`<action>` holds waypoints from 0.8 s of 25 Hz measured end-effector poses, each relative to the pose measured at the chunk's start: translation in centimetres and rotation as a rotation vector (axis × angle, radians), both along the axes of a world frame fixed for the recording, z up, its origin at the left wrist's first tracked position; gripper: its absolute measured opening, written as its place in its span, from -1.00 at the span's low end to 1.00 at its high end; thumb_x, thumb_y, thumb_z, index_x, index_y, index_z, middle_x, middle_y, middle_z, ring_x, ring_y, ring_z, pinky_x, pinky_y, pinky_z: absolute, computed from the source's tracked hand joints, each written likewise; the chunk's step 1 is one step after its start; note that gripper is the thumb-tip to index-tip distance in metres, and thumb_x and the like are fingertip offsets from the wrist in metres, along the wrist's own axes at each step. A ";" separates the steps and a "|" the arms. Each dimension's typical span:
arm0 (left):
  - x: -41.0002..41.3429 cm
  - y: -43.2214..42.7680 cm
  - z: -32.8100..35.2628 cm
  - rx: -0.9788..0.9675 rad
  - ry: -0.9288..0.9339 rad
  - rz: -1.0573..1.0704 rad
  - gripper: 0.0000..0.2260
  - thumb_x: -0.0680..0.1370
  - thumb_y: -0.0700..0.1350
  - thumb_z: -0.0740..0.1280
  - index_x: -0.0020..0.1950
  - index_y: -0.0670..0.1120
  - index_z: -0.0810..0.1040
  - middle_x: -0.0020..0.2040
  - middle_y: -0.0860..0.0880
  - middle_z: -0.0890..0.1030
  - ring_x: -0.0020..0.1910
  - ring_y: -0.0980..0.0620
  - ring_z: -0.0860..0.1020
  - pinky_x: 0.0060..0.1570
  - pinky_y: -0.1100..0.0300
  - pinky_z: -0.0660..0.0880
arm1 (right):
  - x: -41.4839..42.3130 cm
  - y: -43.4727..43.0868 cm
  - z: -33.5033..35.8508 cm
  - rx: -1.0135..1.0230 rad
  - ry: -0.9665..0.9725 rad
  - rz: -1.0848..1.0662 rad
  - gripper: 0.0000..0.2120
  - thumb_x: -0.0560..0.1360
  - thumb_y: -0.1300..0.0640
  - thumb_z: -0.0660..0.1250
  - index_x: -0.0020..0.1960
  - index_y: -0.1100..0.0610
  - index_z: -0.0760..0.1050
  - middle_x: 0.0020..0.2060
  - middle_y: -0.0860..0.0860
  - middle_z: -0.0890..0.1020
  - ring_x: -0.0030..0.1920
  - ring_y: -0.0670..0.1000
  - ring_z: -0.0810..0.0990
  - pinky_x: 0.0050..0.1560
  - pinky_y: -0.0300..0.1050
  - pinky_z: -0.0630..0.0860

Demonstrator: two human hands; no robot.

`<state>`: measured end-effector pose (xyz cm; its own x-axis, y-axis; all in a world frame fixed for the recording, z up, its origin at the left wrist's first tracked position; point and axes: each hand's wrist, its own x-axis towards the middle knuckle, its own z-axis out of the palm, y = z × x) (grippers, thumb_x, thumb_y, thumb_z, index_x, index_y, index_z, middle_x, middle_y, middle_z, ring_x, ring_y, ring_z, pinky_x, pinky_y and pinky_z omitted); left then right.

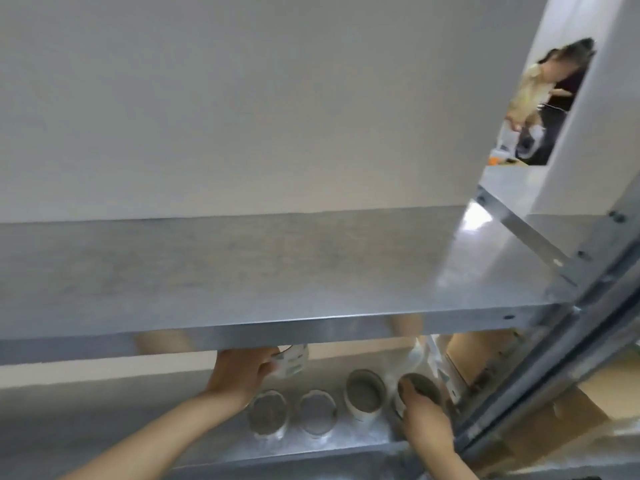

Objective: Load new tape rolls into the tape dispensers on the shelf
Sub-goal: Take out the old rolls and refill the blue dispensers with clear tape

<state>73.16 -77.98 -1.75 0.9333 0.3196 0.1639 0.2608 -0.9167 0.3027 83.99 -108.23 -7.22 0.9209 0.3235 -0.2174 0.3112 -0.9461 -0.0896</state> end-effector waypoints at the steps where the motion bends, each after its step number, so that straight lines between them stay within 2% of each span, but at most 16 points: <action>1: -0.9 1.0 0.1 0.014 0.004 0.042 -0.85 0.54 -0.04 0.29 0.09 0.05 0.55 0.08 0.14 0.65 0.23 0.03 0.53 -0.01 0.15 0.19 | 0.2 0.0 -0.6 -0.008 -0.088 0.020 -0.64 0.61 -0.04 0.02 0.25 0.07 0.47 0.14 0.12 0.61 0.11 0.15 0.60 0.09 -0.03 0.51; 3: -2.7 3.0 0.6 0.044 0.002 0.111 -0.81 0.56 -0.02 0.26 0.16 0.10 0.53 0.15 0.18 0.62 0.31 0.09 0.45 0.06 0.15 0.10 | 1.0 0.8 -1.3 0.099 -0.226 0.013 -0.60 0.60 0.03 0.00 0.08 0.14 0.59 -0.06 0.12 0.68 -0.13 0.15 0.68 -0.16 0.01 0.59; 4: -3.8 4.1 0.8 0.060 -0.001 0.144 -0.80 0.58 -0.02 0.25 0.18 0.12 0.52 0.18 0.19 0.60 0.34 0.11 0.42 0.06 0.17 0.05 | 0.9 1.6 -0.2 0.091 -0.260 0.054 -0.66 0.56 0.06 0.08 0.08 0.12 0.60 -0.08 0.08 0.69 -0.18 0.11 0.69 -0.25 -0.02 0.58; 5: -4.8 5.0 1.0 0.072 0.011 0.168 -0.80 0.58 -0.01 0.24 0.18 0.14 0.53 0.20 0.20 0.58 0.34 0.12 0.40 0.04 0.18 0.01 | 0.6 2.8 1.0 0.086 -0.234 0.075 -0.71 0.54 0.06 0.16 0.16 0.05 0.55 0.00 0.01 0.67 -0.10 0.04 0.68 -0.20 -0.06 0.56; 7: -7.2 6.8 1.9 0.072 -0.016 0.198 -0.82 0.54 -0.02 0.32 0.13 0.15 0.57 0.17 0.21 0.60 0.31 0.10 0.45 0.03 0.18 0.00 | -0.2 6.7 3.5 0.183 -0.122 0.148 -0.64 0.52 0.03 0.21 0.31 -0.09 0.38 0.17 -0.14 0.57 0.12 -0.08 0.58 0.00 -0.15 0.50; 10: -11.6 9.6 2.6 0.117 -0.031 0.255 -0.76 0.28 -0.04 0.57 -0.14 0.17 0.62 -0.09 0.16 0.69 0.04 0.06 0.64 -0.03 0.19 0.07 | -2.9 14.8 6.3 0.329 -0.062 0.327 -0.66 0.51 0.00 0.24 0.28 -0.15 0.39 0.14 -0.21 0.57 0.17 -0.15 0.54 0.12 -0.20 0.46; 11: -13.2 10.4 2.9 0.165 -0.019 0.295 -0.73 0.22 -0.04 0.60 -0.18 0.17 0.62 -0.14 0.15 0.69 -0.01 0.05 0.66 -0.05 0.19 0.08 | -4.1 17.8 6.9 0.371 -0.058 0.385 -0.69 0.51 -0.02 0.25 0.25 -0.14 0.42 0.13 -0.20 0.59 0.16 -0.14 0.55 0.15 -0.19 0.47; 14: -18.4 12.0 5.2 0.151 0.018 0.478 -0.85 0.40 0.01 0.42 -0.04 0.11 0.65 0.02 0.06 0.69 0.17 -0.03 0.57 0.08 0.10 0.14 | -8.5 26.3 8.4 0.461 0.003 0.576 -0.72 0.50 -0.03 0.29 0.21 -0.10 0.47 0.10 -0.16 0.62 0.15 -0.08 0.57 0.18 -0.15 0.46; 16: -21.9 13.2 5.9 0.150 -0.008 0.569 -0.78 0.49 0.04 0.30 0.10 0.12 0.61 0.17 0.07 0.62 0.30 -0.01 0.44 0.17 0.10 0.07 | -11.9 30.9 9.9 0.518 0.053 0.677 -0.70 0.49 0.00 0.31 0.22 -0.13 0.44 0.07 -0.20 0.61 0.13 -0.11 0.57 0.17 -0.17 0.45; 18: -25.5 14.6 6.7 0.137 0.004 0.650 -0.68 0.48 0.08 0.19 0.18 0.14 0.58 0.23 0.10 0.58 0.35 0.03 0.38 0.17 0.15 0.02 | -15.3 34.5 11.4 0.550 0.082 0.773 -0.69 0.49 0.03 0.29 0.22 -0.13 0.42 0.06 -0.20 0.60 0.11 -0.12 0.57 0.14 -0.17 0.45; 20: -29.2 16.4 7.4 0.166 0.028 0.715 -0.68 0.50 0.08 0.18 0.21 0.16 0.55 0.26 0.13 0.56 0.35 0.06 0.37 0.14 0.16 0.02 | -18.9 37.6 12.6 0.570 0.066 0.877 -0.69 0.49 0.04 0.27 0.23 -0.11 0.41 0.06 -0.18 0.60 0.08 -0.09 0.58 0.09 -0.16 0.47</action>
